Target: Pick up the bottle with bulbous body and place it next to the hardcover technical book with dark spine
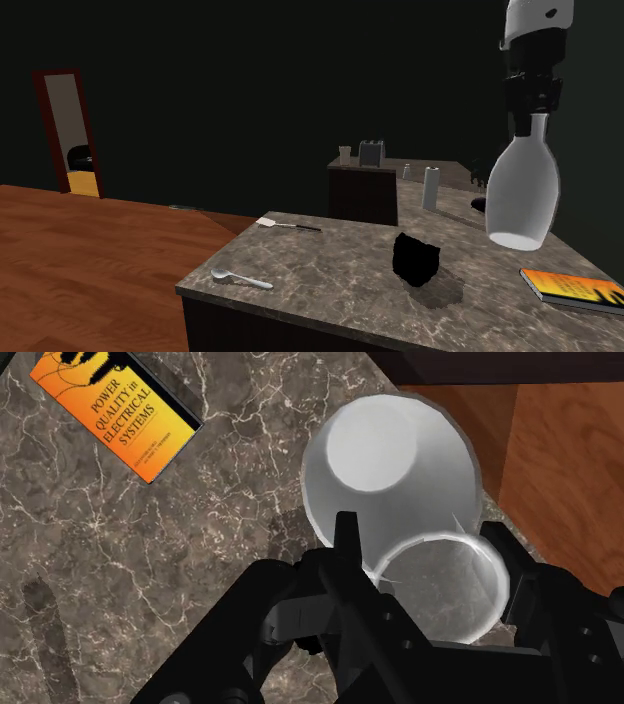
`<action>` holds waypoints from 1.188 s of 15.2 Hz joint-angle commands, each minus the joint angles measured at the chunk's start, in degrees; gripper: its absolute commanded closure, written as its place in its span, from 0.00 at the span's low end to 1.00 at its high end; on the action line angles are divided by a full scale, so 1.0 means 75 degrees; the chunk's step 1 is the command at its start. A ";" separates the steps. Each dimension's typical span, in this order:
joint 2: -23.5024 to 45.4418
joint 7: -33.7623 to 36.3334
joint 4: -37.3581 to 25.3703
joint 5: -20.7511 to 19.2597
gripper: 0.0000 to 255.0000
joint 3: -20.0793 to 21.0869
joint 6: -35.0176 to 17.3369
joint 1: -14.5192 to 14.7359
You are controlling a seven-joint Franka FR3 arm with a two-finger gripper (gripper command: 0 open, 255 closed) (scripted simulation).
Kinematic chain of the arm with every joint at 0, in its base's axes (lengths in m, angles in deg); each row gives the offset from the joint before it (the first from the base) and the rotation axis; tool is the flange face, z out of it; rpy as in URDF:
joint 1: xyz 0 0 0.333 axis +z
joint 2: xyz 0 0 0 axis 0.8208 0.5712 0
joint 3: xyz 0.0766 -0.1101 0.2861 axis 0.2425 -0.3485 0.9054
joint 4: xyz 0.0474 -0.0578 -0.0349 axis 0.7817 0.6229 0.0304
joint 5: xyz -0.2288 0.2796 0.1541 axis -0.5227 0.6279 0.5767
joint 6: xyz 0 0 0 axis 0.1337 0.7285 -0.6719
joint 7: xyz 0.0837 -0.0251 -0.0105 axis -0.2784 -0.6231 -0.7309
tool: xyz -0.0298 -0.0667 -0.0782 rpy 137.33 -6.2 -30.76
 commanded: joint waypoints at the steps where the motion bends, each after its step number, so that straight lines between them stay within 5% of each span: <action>1: -0.0148 -0.0335 -0.0136 -0.0159 1.00 -0.0198 0.0249 -0.0104; 18: -0.0573 -0.3470 -0.1875 -0.1652 1.00 -0.2142 0.1794 -0.0731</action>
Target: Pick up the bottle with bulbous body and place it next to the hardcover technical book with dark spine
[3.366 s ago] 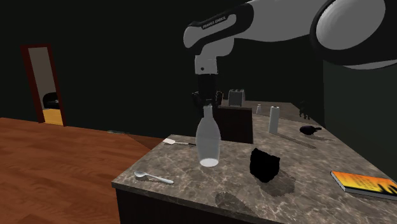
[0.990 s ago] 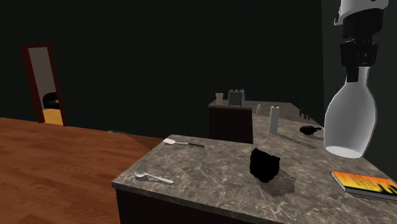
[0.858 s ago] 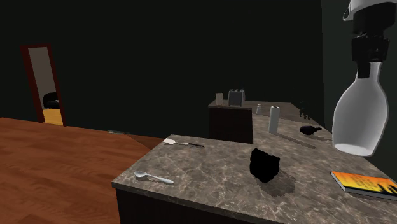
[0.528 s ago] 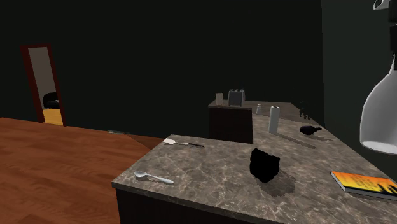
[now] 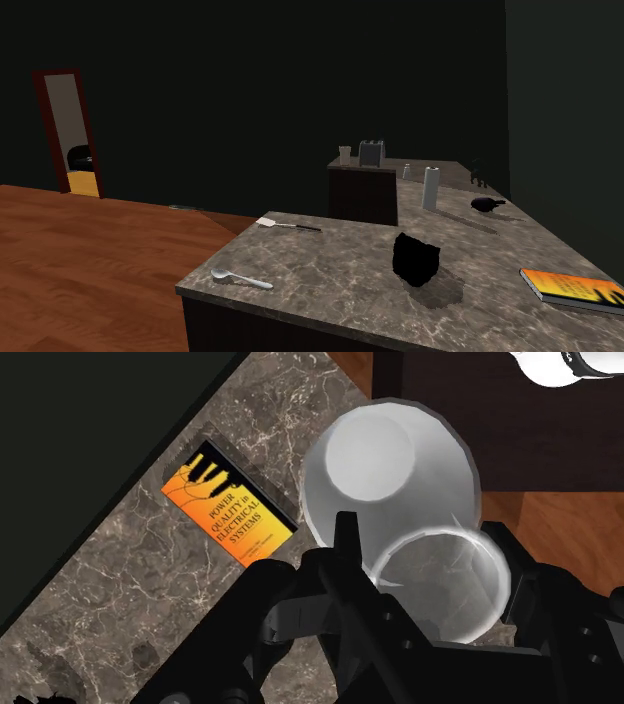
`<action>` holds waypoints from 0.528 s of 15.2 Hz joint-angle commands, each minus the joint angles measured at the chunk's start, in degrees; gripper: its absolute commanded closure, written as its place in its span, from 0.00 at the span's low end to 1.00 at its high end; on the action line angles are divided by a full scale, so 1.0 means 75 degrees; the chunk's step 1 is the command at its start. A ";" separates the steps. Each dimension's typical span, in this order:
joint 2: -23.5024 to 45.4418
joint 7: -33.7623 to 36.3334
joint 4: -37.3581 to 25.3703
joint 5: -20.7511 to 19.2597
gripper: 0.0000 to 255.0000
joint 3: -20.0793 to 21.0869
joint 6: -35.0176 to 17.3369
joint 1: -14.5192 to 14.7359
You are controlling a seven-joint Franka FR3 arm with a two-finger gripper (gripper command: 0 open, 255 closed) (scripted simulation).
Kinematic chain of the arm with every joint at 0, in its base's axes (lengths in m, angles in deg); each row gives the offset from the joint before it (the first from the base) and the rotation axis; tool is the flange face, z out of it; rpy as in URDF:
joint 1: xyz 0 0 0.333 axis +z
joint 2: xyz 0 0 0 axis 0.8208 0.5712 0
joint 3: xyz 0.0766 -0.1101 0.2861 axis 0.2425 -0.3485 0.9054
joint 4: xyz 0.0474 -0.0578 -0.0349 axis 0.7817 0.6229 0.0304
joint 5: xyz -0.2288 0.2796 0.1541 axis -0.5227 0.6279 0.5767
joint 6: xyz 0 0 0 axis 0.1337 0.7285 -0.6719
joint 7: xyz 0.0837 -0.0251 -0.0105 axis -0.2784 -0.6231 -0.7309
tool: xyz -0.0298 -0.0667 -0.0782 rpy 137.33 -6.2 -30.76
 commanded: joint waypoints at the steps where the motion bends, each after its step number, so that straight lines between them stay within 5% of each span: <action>1: 0.0093 -0.0416 -0.0351 -0.0149 1.00 -0.0259 0.0156 -0.0027; 8: -0.0283 -0.0429 0.0444 -0.0325 1.00 -0.0391 -0.0326 -0.0120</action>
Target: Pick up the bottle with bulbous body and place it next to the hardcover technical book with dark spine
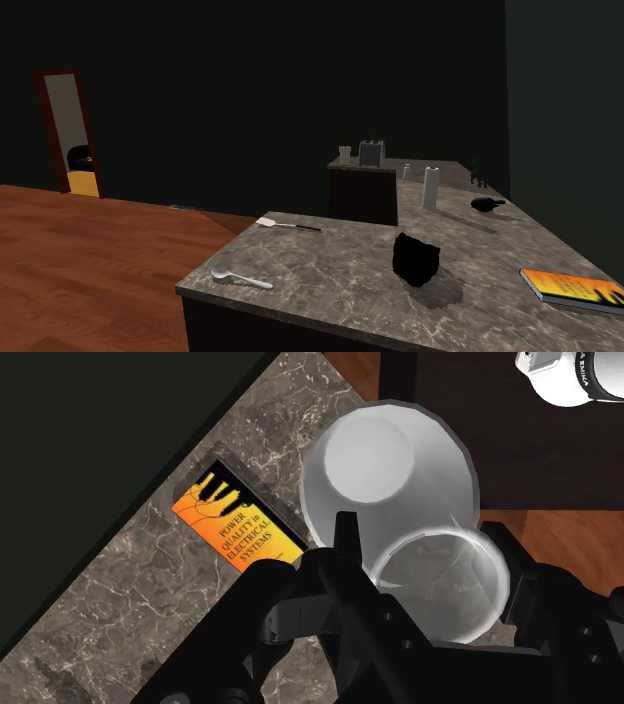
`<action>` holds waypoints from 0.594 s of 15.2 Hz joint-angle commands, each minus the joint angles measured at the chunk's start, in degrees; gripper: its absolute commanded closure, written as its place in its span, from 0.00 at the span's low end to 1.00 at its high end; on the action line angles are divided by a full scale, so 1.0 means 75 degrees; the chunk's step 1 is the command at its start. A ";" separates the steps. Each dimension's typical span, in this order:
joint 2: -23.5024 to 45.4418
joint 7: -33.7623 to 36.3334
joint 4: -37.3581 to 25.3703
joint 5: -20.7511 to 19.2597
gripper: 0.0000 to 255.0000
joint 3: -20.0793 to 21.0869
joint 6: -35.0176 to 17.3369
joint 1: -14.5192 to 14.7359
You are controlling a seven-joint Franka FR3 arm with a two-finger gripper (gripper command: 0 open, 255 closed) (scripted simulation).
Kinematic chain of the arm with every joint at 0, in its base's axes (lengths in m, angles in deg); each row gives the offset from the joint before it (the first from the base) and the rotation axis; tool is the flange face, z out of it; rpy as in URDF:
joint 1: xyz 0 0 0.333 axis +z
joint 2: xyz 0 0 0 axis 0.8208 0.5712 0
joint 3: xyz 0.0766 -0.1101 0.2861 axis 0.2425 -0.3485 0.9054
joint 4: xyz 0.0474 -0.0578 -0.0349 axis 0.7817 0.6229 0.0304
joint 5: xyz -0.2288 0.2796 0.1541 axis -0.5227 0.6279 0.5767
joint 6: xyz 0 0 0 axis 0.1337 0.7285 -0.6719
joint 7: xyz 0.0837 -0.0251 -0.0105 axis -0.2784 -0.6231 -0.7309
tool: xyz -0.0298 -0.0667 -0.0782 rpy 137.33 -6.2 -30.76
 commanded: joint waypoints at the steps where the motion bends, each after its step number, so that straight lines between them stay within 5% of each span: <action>1: -0.0138 0.0066 0.0312 -0.0033 1.00 0.0004 -0.0179 -0.0028; 9: -0.0602 0.0303 0.1488 -0.0167 1.00 -0.0038 -0.0893 -0.0134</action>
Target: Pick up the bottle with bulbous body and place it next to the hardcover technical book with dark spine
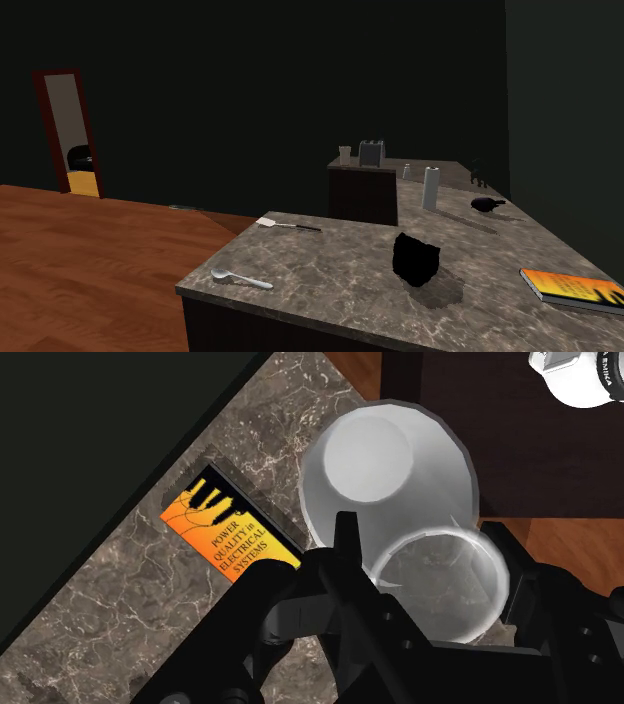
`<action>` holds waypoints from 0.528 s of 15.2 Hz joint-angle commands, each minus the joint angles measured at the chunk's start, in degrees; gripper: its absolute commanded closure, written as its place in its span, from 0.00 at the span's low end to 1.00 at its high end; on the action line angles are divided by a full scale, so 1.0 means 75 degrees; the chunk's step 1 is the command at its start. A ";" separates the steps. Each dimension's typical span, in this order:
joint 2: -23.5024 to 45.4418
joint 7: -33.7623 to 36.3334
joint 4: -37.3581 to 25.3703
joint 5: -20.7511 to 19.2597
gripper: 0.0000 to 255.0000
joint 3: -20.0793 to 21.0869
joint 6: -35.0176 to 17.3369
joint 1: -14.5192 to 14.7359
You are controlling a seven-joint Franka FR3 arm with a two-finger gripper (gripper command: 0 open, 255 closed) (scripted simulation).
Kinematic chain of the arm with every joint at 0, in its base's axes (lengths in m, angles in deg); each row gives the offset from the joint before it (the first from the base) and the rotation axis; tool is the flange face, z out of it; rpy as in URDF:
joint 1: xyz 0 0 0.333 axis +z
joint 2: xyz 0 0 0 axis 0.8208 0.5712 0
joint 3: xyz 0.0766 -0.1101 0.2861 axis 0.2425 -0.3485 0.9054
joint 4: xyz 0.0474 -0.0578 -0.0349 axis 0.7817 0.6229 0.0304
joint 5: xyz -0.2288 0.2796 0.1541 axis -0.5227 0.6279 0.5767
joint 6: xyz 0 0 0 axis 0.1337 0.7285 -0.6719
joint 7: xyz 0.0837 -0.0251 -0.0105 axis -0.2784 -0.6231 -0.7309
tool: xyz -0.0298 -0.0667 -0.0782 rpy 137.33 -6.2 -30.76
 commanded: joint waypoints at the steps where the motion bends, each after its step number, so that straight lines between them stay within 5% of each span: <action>1: -0.0112 0.0048 0.0287 -0.0042 1.00 -0.0022 -0.0182 -0.0029; 8: -0.0419 0.0214 0.1205 -0.0177 1.00 -0.0123 -0.0797 -0.0115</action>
